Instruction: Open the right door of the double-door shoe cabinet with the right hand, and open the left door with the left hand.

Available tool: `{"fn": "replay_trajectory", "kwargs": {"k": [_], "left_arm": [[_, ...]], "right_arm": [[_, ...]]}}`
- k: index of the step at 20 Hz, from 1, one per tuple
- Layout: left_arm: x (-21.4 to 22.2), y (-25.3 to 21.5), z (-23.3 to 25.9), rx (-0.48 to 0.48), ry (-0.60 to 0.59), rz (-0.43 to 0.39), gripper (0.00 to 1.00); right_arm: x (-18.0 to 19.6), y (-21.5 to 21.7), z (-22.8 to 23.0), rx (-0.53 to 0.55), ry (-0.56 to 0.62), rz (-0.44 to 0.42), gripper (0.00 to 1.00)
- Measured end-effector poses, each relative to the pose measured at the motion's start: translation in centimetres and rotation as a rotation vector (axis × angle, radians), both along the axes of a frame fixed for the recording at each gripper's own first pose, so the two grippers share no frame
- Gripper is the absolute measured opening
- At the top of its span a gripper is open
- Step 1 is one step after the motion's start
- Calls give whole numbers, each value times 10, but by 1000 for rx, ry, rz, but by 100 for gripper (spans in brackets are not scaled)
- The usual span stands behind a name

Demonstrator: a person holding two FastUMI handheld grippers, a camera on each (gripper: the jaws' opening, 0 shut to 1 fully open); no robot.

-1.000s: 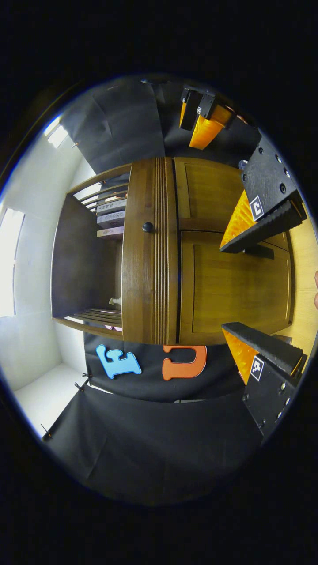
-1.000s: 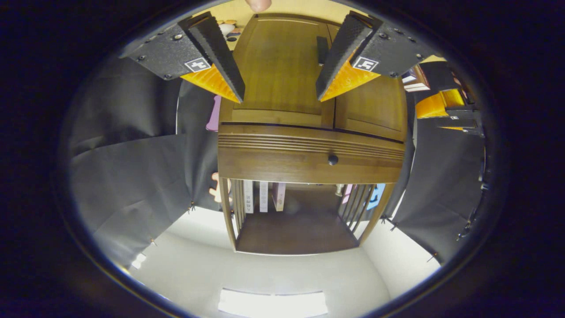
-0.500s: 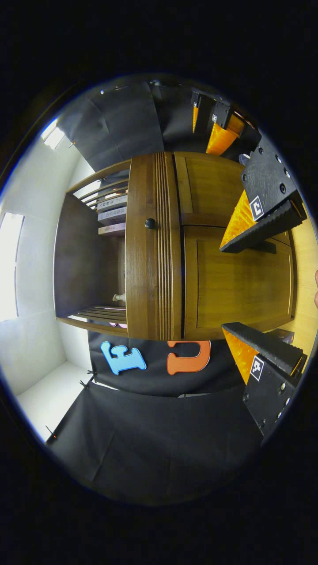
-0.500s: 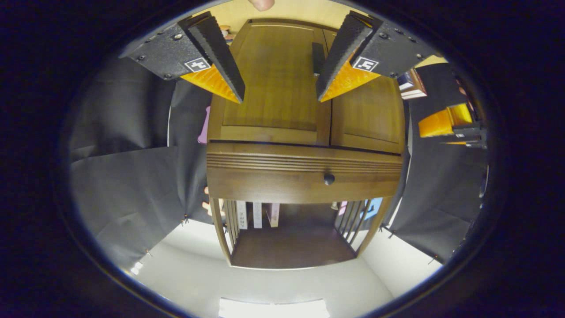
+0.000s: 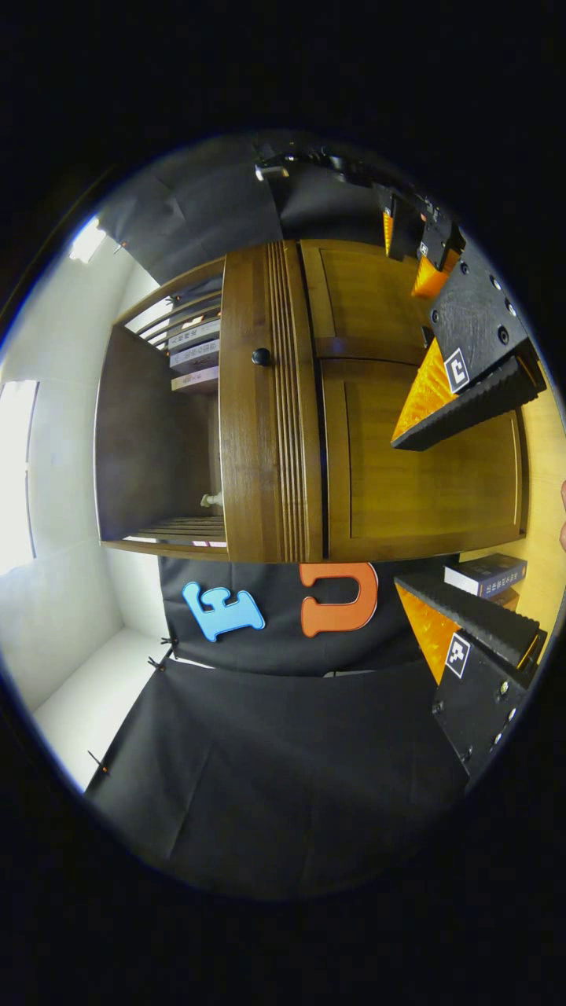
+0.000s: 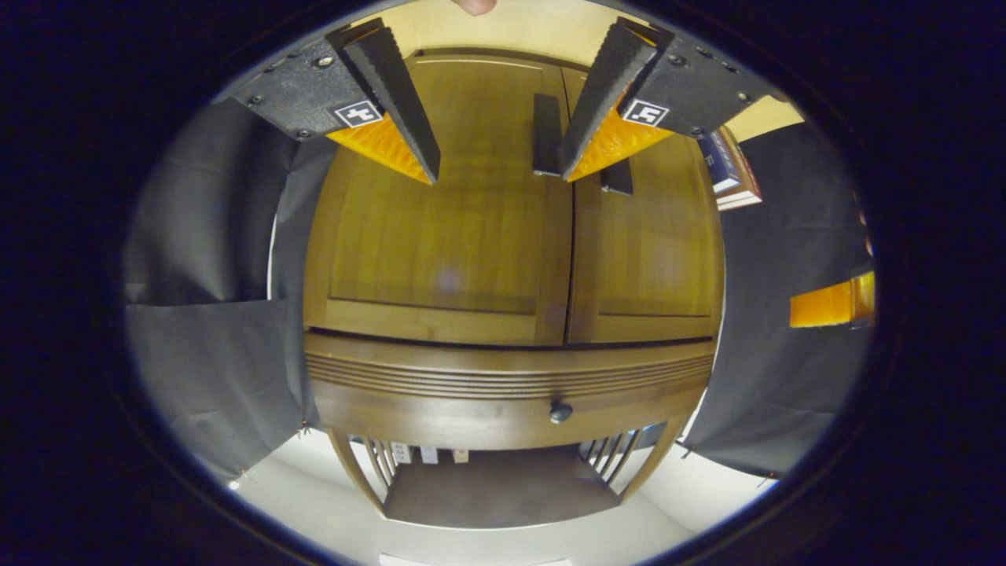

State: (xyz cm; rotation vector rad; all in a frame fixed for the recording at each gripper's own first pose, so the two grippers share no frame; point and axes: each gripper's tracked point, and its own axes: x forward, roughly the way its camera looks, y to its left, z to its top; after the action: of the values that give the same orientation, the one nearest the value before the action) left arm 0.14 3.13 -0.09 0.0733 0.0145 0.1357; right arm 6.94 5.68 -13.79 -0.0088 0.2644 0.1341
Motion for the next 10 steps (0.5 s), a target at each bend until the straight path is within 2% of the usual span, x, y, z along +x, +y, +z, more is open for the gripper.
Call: {"fn": "replay_trajectory", "kwargs": {"k": [6,10], "left_arm": [[-3,25,-9,4,14,36,94],[-5,40,-10,1,16,52,94]], "right_arm": [[27,37,-52,22,134,21,86],[42,40,-70,39,168,-2,77]]}}
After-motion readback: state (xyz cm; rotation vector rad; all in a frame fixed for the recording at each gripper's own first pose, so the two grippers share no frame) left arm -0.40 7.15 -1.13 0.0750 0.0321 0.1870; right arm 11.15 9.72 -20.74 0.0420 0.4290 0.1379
